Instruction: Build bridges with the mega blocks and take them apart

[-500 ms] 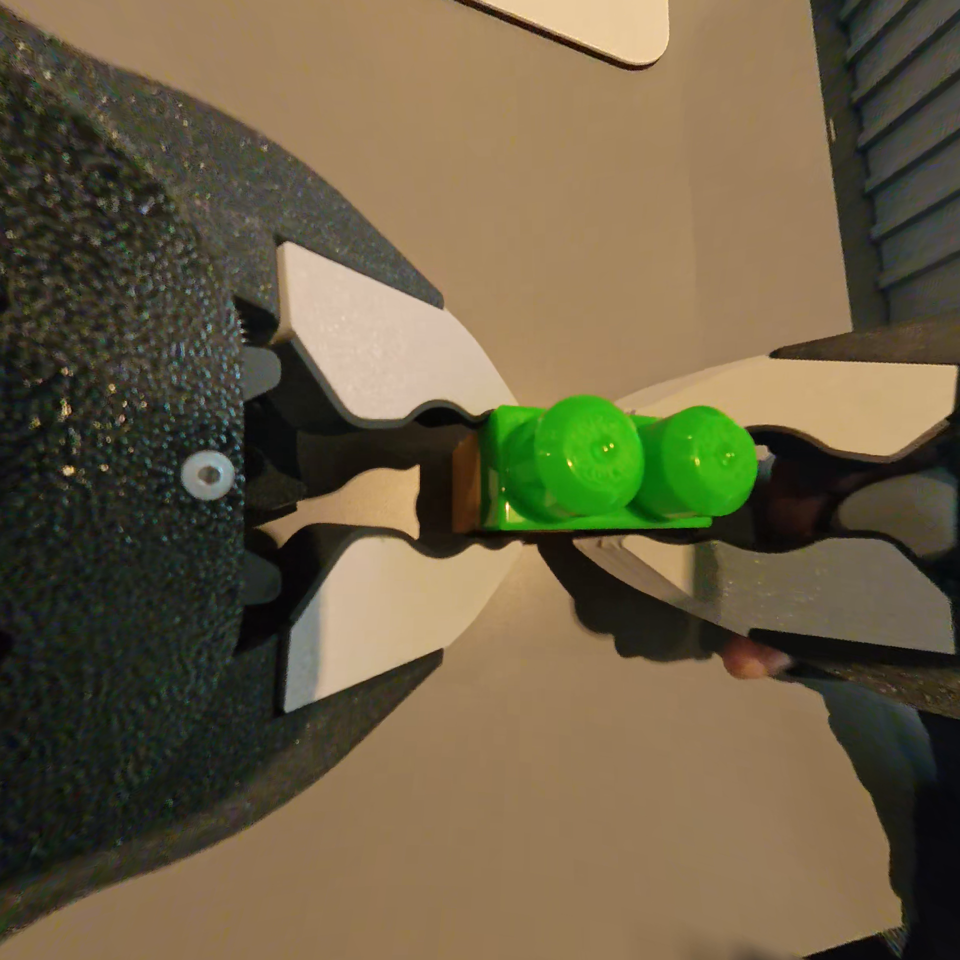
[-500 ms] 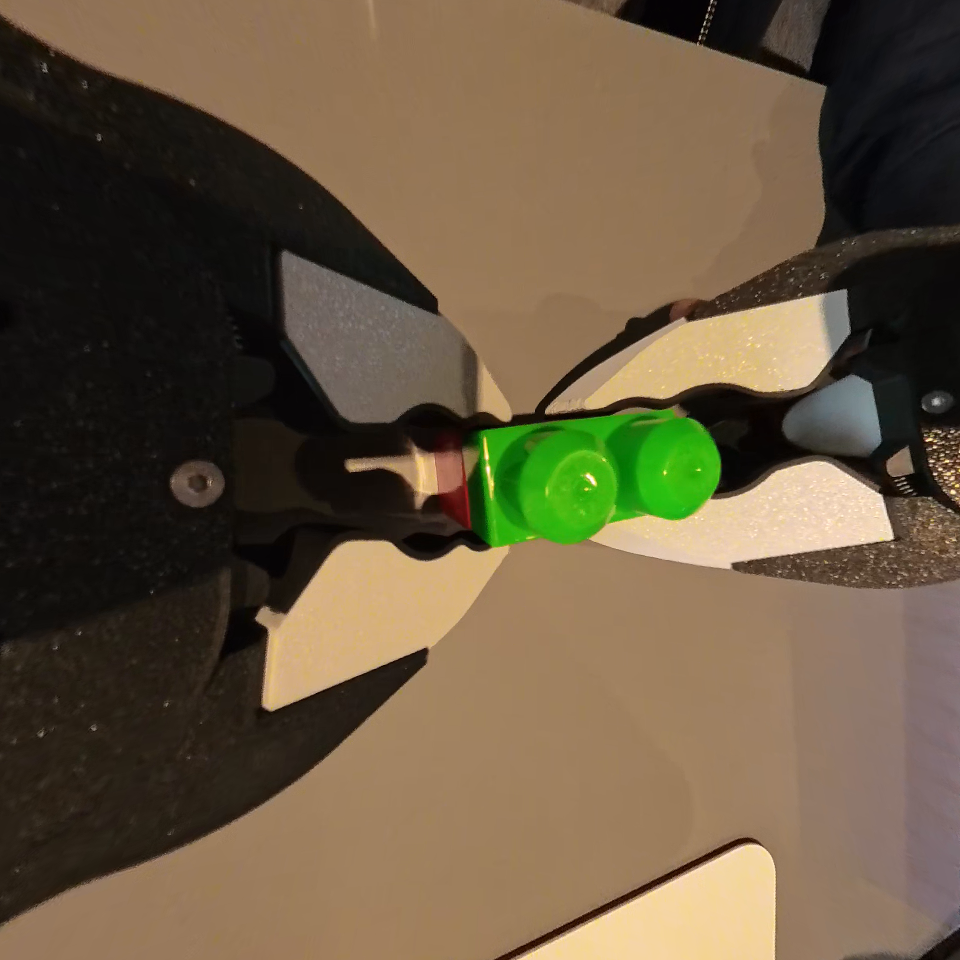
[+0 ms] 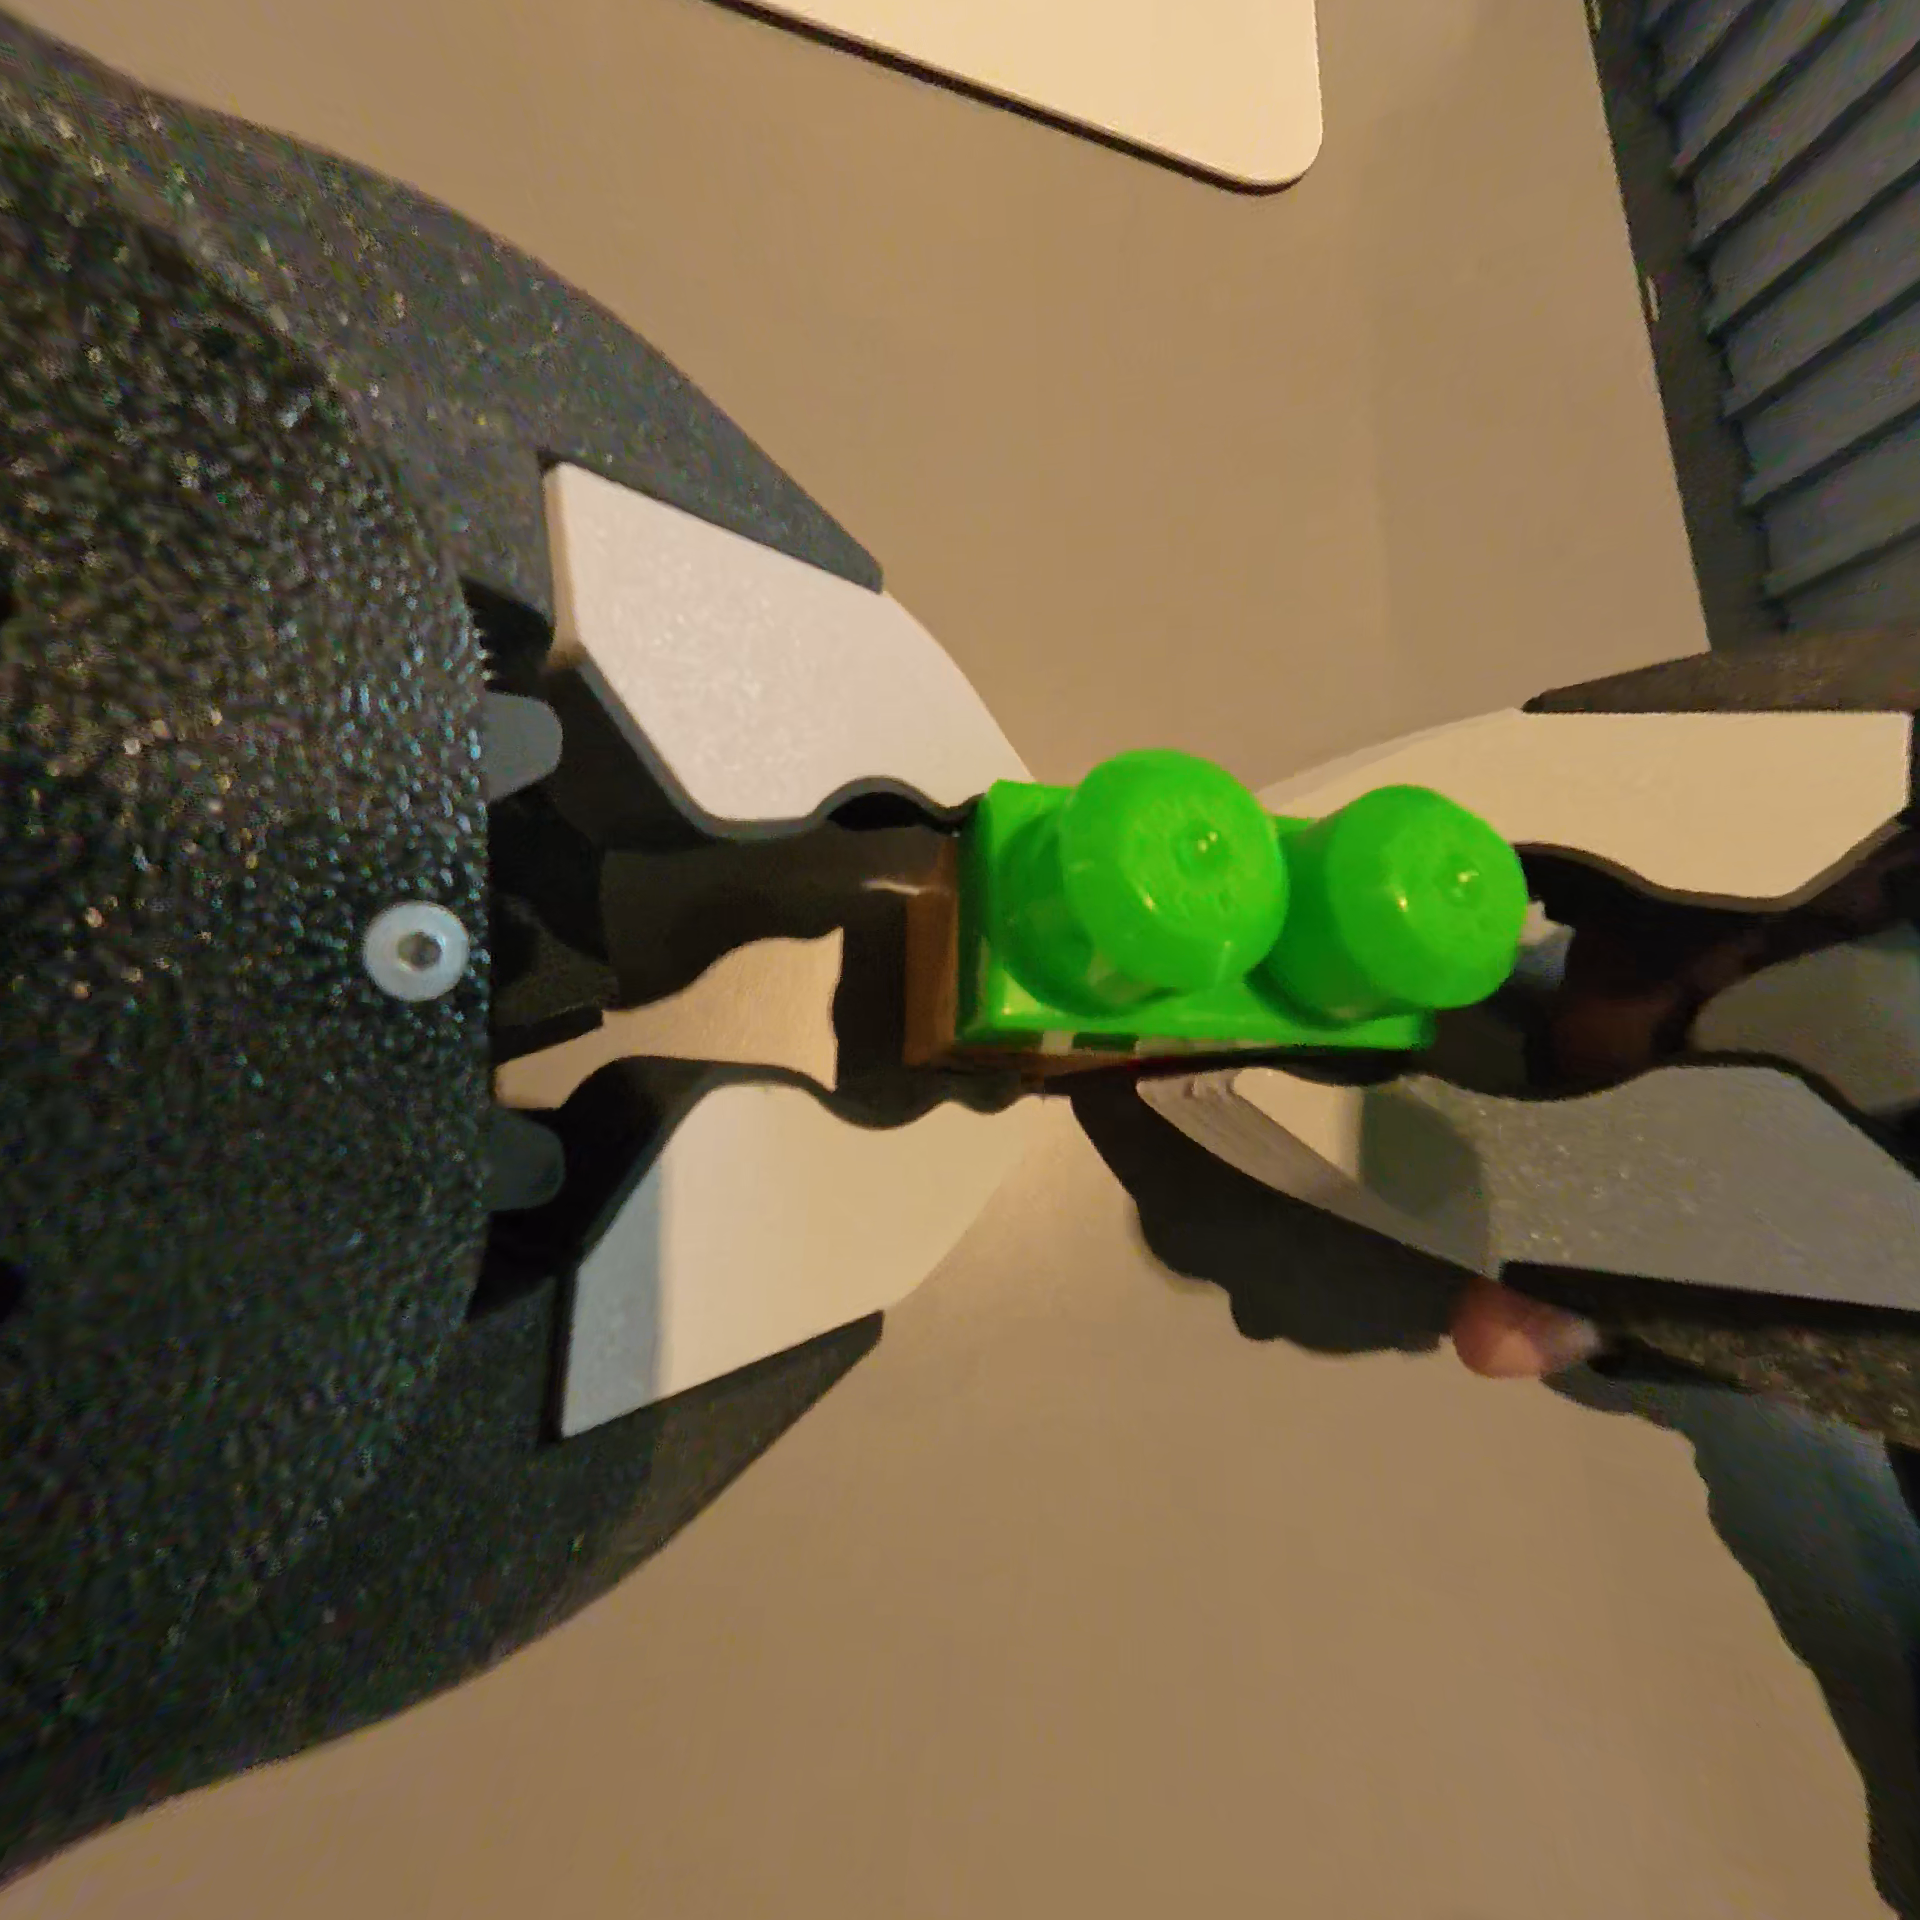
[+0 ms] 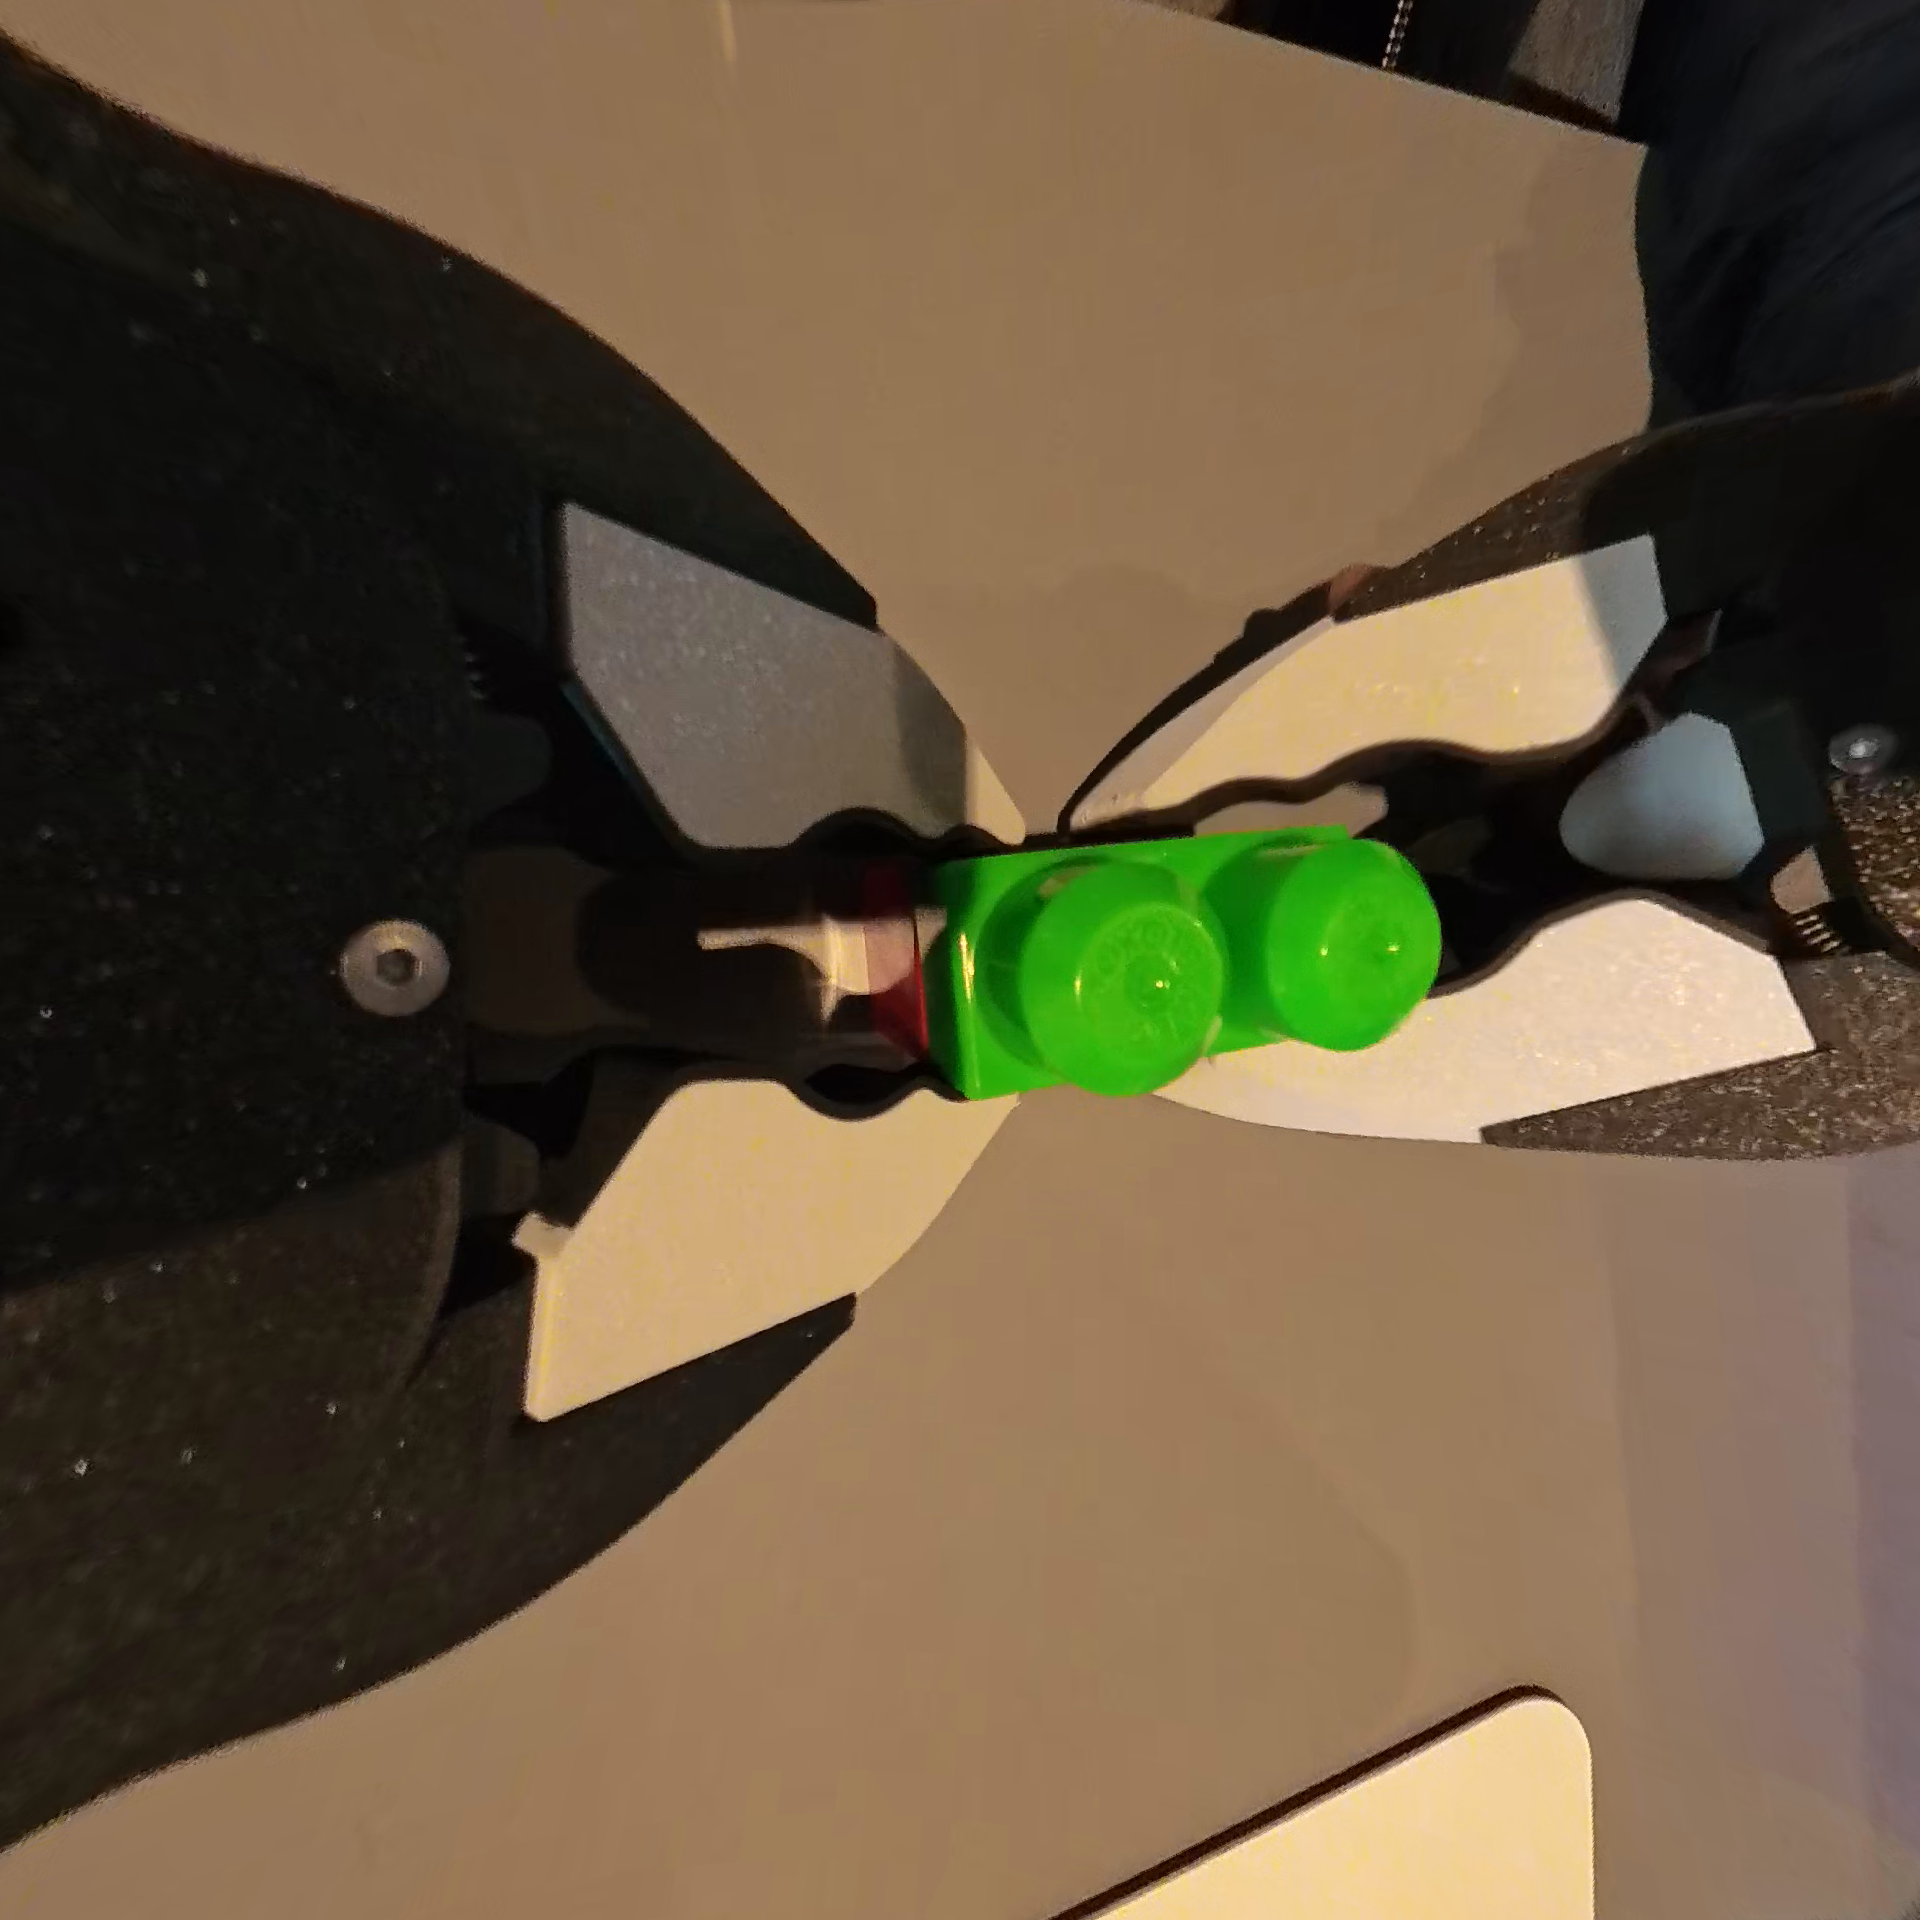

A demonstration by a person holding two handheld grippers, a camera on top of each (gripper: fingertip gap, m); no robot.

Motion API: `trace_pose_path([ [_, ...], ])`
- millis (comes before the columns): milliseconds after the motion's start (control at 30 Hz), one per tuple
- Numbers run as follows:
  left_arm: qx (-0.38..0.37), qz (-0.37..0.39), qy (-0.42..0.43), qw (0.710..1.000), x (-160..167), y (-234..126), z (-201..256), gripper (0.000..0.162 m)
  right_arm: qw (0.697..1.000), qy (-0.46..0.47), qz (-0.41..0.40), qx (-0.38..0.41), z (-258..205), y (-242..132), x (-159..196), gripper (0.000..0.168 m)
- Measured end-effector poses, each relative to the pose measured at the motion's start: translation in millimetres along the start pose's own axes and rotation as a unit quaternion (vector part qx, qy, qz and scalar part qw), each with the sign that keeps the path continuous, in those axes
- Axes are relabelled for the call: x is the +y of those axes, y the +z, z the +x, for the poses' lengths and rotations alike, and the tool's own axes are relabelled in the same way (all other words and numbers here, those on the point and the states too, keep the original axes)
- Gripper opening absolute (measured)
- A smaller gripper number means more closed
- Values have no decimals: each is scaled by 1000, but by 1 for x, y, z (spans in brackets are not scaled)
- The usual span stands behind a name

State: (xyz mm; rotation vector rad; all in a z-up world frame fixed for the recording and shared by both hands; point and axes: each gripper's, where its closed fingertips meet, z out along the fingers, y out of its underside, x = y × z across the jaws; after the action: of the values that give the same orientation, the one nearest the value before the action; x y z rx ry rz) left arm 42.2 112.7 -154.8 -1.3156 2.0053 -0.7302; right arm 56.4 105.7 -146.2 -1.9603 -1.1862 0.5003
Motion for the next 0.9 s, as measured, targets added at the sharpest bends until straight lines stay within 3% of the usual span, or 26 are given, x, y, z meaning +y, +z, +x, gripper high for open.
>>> trace_pose_path([
  [400, 16, -3, -16, 1000, 3, -2, 2, 38, 1000, -5, 0, -1, -1, 0, 0, 38],
  [633, -11, -4, -6, 1000, 1, -2, -4, 41, 1000, -14, 4, 27, 4, -1, -1, 37],
  [800, -35, 106, -8, 994, -35, -30, -12, 60, 992, -35, 79, 96, 13, -24, -36, 37],
  [867, -49, 157, -27, 986, -48, -46, -21, 60, 982, -40, 125, 137, 20, -48, -56, 37],
  [900, -49, 172, -35, 983, -50, -52, -23, 51, 973, -40, 152, 168, 28, -66, -66, 37],
])
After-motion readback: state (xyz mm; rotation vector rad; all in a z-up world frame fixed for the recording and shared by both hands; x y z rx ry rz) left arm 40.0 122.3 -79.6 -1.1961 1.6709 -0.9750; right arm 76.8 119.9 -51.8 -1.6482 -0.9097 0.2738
